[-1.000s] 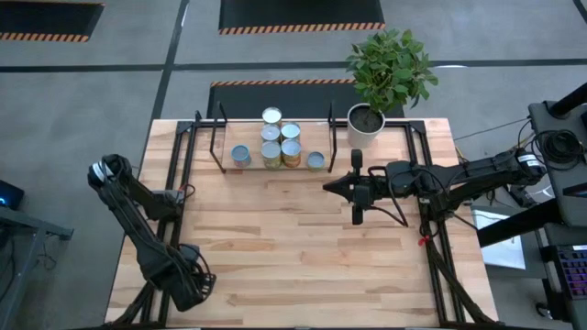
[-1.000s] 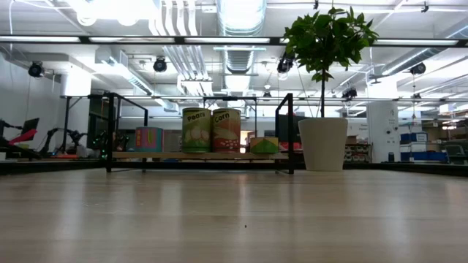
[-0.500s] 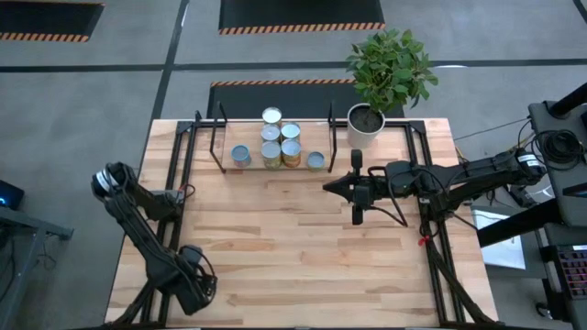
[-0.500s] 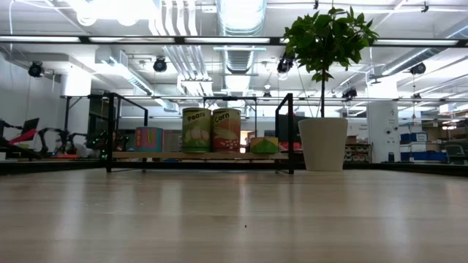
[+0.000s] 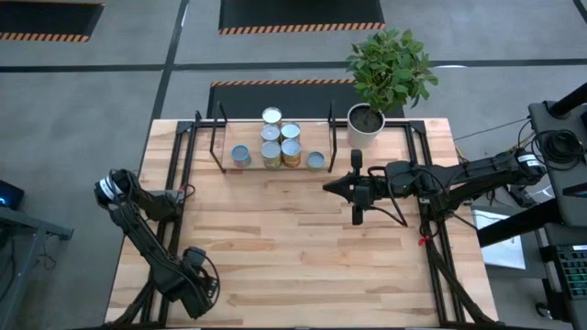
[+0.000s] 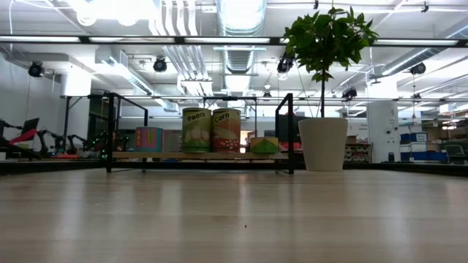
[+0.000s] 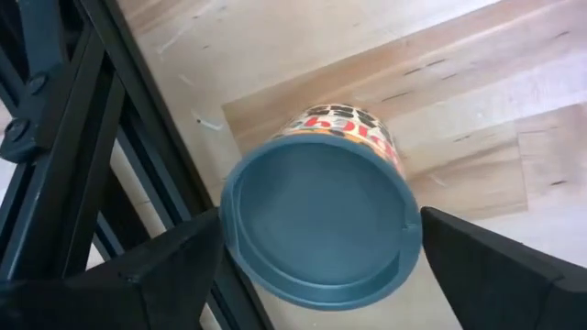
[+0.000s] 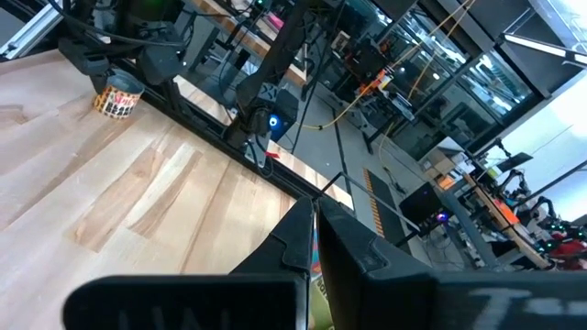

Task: Pick and place cans onto a shelf
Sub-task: Put the canned spices on the shelf

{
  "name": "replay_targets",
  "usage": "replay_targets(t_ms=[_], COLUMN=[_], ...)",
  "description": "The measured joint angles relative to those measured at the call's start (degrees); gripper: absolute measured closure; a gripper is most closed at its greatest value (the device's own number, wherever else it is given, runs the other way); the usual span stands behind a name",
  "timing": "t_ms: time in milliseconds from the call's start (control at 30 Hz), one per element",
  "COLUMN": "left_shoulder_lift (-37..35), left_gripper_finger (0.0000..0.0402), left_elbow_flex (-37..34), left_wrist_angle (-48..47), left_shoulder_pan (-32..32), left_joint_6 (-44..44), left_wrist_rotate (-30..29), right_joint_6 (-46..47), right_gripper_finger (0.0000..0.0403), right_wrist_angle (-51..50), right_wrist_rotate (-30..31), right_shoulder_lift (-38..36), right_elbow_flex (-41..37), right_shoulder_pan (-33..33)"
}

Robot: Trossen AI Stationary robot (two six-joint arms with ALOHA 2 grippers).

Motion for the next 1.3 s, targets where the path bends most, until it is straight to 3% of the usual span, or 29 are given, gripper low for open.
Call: replay_targets(t_ms=[233, 400, 600, 767, 867, 1067, 1300], left_shoulder_lift=[-0.3, -0.3, -0.7, -0.7, -0.7, -0.7, -0.7], left_gripper_finger=[0.0114, 0.0121, 0.0114, 0.0114, 0.0114, 0.0114, 0.0113], left_elbow_flex=[0.0, 0.8, 8.8, 15.5, 18.4, 23.9, 32.3], left_wrist_angle=[0.1, -0.1, -0.7, -2.3, -3.9, -16.3, -28.5], left_shoulder_pan=[0.2, 1.0, 6.8, 13.9, 18.5, 28.2, 41.1], left_joint_6=[0.7, 5.8, 27.6, 46.7, 58.3, 80.1, 102.3], left_wrist_rotate=[0.1, 0.1, -1.1, -8.4, -9.4, -10.6, -22.7], right_joint_6=[0.0, -0.5, 1.1, 0.6, 0.5, 0.5, 1.0], right_gripper_finger=[0.0394, 0.0394, 0.0394, 0.0394, 0.0394, 0.0394, 0.0394], right_wrist_angle=[-0.1, -3.3, -5.9, -6.1, -5.9, -6.1, -6.8], right_wrist_rotate=[0.0, 0.4, 1.1, 1.0, 1.0, 1.1, 1.1], right_shoulder_lift=[0.0, -0.8, -4.1, -5.9, -6.2, -6.2, -6.1], right_elbow_flex=[0.0, 0.0, -0.2, -0.9, -0.9, -0.9, -0.9], right_shoulder_pan=[0.0, 0.0, 0.5, 2.5, 3.4, 3.8, 3.8])
